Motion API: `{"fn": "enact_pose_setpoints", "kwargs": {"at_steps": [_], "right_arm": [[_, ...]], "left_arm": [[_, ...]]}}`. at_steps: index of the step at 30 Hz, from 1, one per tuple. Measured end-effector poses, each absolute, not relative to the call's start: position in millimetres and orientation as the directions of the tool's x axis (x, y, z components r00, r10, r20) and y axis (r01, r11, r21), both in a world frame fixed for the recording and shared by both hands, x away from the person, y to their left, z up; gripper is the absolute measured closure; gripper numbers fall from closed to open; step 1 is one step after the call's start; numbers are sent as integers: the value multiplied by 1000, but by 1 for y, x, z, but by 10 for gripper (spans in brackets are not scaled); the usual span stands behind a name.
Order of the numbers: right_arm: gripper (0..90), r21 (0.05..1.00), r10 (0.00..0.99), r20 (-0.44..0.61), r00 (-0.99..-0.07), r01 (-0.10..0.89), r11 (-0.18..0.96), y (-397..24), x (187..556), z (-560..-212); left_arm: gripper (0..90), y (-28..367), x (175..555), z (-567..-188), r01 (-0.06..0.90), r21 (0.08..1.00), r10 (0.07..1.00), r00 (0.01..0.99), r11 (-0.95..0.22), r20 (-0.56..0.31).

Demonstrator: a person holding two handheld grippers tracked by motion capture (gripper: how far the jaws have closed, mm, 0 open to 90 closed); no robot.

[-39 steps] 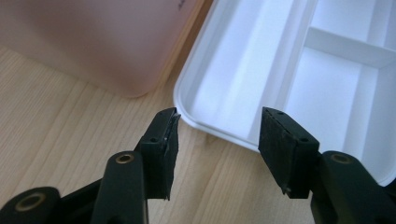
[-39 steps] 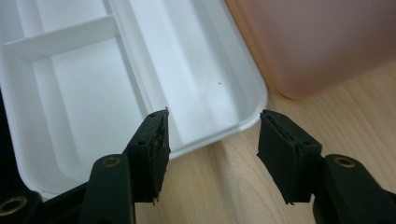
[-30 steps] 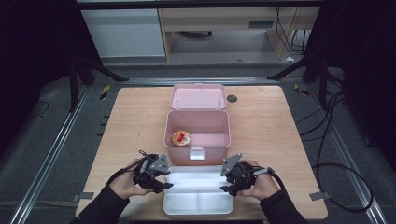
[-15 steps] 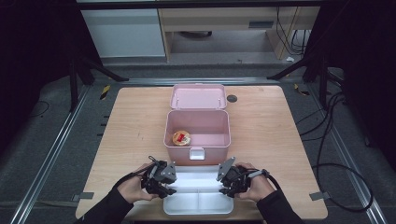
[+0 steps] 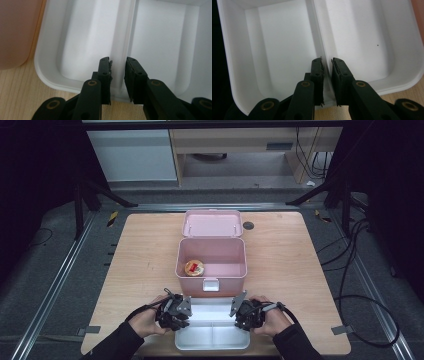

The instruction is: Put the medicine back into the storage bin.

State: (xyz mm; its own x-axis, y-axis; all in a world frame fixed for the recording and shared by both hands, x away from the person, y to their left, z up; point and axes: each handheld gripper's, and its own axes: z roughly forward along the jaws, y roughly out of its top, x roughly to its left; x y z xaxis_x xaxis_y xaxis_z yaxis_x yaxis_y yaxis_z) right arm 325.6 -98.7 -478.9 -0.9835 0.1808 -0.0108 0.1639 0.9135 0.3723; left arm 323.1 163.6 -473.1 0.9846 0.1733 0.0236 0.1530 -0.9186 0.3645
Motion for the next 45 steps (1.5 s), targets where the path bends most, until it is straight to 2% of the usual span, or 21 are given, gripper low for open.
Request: {"fn": "enact_pose_setpoints", "kwargs": {"at_steps": [9,13,25,33,45], "right_arm": [[858,374,174,9,-985,165,913,-98,326,-479],[871,371,155,25,-988,153,916,-98,325,-479],[881,357,99,60,-993,114,927,-98,318,-469],[882,387,84,62,-995,102,916,-102,313,-447],[884,443,77,12,-997,74,894,-110,313,-400]], "left_arm": [[835,161,326,-475,145,335,159,987,-931,14],[841,161,326,-474,113,325,127,992,-939,24],[871,161,318,-461,60,328,54,998,-943,-27],[881,163,311,-440,37,349,32,999,-936,-22],[883,166,307,-387,-8,387,17,998,-922,60]]}}
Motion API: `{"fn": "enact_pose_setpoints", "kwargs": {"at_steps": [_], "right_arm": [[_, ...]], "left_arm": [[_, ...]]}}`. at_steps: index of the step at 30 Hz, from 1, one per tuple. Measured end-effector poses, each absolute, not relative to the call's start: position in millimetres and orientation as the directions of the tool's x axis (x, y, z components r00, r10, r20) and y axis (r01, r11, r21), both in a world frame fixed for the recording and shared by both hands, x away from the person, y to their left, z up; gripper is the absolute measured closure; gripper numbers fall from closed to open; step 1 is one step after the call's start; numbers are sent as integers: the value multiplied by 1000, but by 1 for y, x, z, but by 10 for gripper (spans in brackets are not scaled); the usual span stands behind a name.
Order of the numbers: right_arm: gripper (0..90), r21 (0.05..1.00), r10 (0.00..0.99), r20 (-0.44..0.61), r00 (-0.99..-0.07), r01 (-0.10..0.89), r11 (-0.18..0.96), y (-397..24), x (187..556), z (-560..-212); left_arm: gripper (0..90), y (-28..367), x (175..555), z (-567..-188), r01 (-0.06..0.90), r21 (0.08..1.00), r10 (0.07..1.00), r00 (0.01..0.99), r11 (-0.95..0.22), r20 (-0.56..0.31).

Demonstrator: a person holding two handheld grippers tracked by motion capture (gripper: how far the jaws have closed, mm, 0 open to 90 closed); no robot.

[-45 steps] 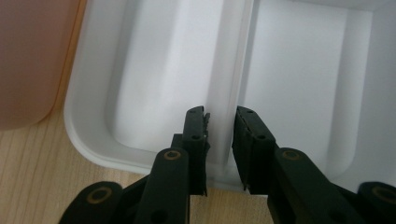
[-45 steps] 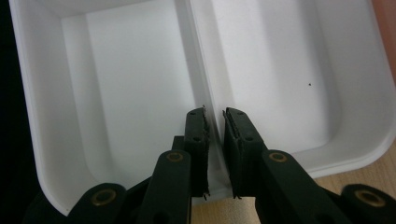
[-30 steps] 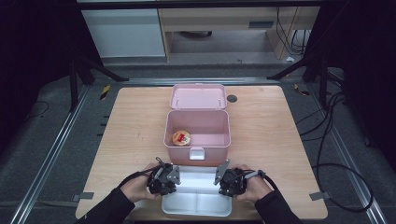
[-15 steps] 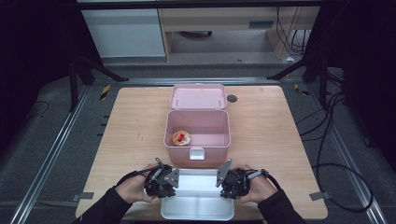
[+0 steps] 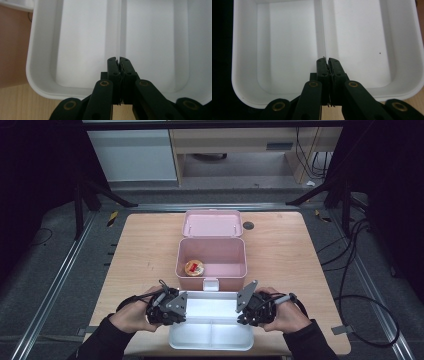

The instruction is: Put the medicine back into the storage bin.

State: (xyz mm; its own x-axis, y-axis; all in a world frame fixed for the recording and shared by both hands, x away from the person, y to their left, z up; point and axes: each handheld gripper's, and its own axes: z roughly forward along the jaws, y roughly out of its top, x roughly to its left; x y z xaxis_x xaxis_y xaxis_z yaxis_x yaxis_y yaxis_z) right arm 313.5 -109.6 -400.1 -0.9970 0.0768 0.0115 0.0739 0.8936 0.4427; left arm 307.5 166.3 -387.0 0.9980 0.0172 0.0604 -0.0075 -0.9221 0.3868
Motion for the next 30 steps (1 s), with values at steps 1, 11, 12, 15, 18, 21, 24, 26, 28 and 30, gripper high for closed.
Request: {"fn": "enact_pose_setpoints", "kwargs": {"at_steps": [1,11,12,15,18,21,24,26,28,30], "right_arm": [[884,442,71,9,-997,68,894,-109,314,-395],[879,464,74,-31,-997,51,884,-110,335,-362],[879,465,74,-36,-997,49,884,-110,337,-360],[880,465,74,-49,-996,42,884,-110,348,-351],[880,467,75,-63,-995,37,884,-110,359,-342],[877,477,79,-77,-994,33,878,-111,371,-334],[875,489,89,-90,-992,34,871,-112,382,-327],[873,495,94,-98,-991,33,868,-112,389,-324],[873,494,95,-108,-990,29,869,-111,396,-322],[872,496,96,-118,-988,25,868,-110,402,-320]], "left_arm": [[884,166,307,-384,-10,384,16,998,-923,65],[890,167,329,-354,-13,389,24,996,-921,91],[890,168,334,-351,-11,392,26,996,-920,90],[890,169,347,-344,-10,397,29,995,-918,91],[891,169,358,-337,-16,397,26,995,-918,100],[892,169,370,-329,-23,399,25,993,-917,113],[893,170,381,-321,-17,407,34,992,-913,118],[893,170,388,-317,-19,400,34,992,-916,126],[893,170,394,-314,-21,392,35,990,-920,135],[893,170,399,-312,-23,389,36,989,-921,143]]}}
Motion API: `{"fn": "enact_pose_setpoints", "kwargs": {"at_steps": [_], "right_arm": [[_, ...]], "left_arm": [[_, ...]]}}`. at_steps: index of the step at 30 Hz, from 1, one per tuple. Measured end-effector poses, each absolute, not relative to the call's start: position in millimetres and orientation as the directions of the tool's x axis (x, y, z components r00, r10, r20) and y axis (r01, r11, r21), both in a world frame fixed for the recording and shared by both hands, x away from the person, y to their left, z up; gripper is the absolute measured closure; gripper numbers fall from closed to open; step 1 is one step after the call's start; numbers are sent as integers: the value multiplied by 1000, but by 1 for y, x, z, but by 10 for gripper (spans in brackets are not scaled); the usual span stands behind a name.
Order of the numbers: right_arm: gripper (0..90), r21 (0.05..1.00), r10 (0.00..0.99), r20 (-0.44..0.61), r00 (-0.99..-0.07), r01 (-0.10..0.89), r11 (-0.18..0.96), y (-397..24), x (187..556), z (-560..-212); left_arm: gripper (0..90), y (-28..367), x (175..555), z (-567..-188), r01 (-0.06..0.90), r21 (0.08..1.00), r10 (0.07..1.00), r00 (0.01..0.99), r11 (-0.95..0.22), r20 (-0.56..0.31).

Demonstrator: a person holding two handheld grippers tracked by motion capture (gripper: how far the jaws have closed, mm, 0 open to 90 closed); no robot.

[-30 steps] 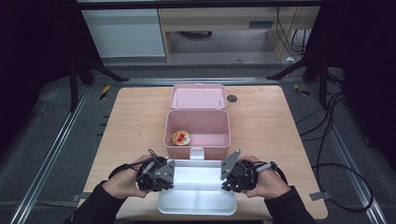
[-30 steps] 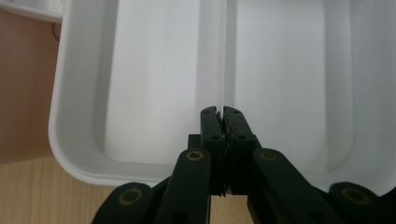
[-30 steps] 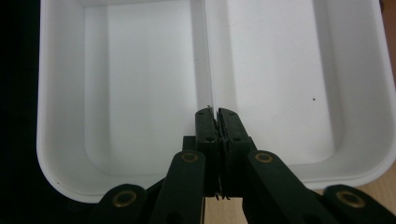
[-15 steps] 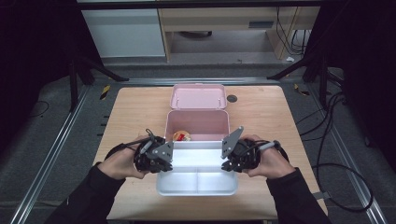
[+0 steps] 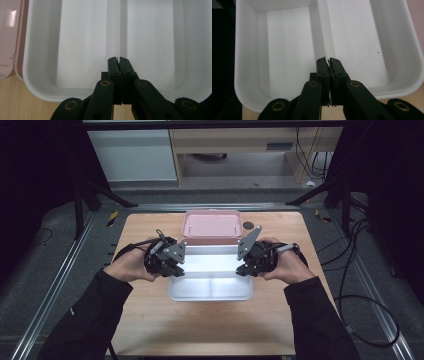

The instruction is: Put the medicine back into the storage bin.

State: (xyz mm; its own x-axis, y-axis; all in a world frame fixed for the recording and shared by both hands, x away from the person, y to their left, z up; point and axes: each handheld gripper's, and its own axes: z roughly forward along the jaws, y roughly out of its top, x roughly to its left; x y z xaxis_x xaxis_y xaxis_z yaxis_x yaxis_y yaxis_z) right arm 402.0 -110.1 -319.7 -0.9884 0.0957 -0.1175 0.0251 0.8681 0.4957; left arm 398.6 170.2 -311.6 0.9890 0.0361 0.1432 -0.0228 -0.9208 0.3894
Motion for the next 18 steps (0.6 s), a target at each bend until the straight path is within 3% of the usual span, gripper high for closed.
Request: {"fn": "enact_pose_setpoints", "kwargs": {"at_steps": [18], "right_arm": [[862,499,126,-148,-981,37,866,-106,453,-316]], "left_arm": [[887,172,451,-307,-3,381,66,984,-925,167]]}}
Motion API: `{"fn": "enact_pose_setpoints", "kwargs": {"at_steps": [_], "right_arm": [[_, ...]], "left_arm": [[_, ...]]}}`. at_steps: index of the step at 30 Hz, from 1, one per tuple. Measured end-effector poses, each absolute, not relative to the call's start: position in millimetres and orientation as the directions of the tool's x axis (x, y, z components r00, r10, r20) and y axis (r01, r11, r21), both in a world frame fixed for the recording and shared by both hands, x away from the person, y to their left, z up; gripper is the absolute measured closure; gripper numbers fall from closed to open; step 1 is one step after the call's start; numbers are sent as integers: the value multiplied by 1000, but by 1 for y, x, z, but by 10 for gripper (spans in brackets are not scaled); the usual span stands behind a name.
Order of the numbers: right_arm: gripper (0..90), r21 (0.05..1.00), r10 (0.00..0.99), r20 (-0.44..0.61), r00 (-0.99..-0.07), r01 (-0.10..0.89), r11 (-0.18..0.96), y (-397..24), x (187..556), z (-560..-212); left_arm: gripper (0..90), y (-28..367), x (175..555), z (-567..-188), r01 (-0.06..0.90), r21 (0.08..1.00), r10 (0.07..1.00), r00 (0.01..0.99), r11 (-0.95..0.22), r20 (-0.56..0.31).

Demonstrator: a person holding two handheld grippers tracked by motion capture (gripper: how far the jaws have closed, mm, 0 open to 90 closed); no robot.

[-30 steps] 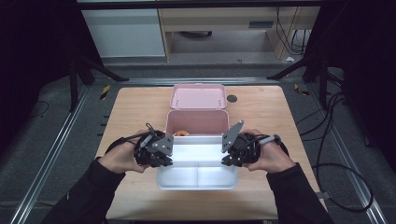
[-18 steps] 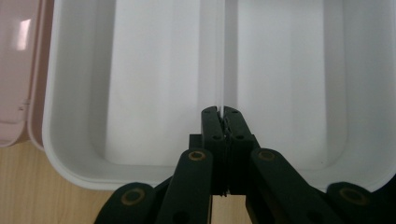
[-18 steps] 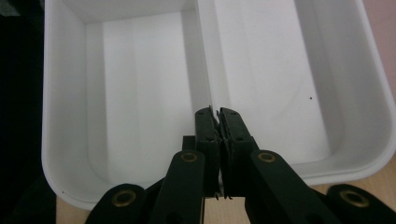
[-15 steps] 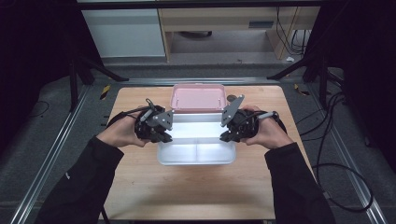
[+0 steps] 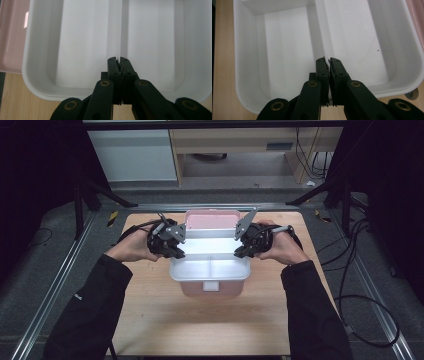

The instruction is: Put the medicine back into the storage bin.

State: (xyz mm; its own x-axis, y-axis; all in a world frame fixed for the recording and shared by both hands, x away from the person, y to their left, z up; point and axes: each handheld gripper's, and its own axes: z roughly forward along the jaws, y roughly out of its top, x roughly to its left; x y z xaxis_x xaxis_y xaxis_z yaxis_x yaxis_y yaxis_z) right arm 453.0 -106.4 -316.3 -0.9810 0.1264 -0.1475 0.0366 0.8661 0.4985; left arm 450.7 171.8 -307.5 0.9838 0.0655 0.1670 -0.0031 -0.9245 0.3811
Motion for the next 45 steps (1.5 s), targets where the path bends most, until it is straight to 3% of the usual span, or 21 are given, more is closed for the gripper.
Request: {"fn": "enact_pose_setpoints", "kwargs": {"at_steps": [11,30,45], "right_arm": [[859,491,153,-123,-981,74,868,-107,479,-334],[855,472,184,-64,-981,133,871,-105,489,-370],[828,478,218,-58,-974,165,863,-105,488,-382]], "left_arm": [[880,168,479,-325,22,367,77,988,-930,135],[878,160,492,-358,37,311,69,993,-950,92],[854,166,494,-374,78,360,107,992,-930,62]]}}
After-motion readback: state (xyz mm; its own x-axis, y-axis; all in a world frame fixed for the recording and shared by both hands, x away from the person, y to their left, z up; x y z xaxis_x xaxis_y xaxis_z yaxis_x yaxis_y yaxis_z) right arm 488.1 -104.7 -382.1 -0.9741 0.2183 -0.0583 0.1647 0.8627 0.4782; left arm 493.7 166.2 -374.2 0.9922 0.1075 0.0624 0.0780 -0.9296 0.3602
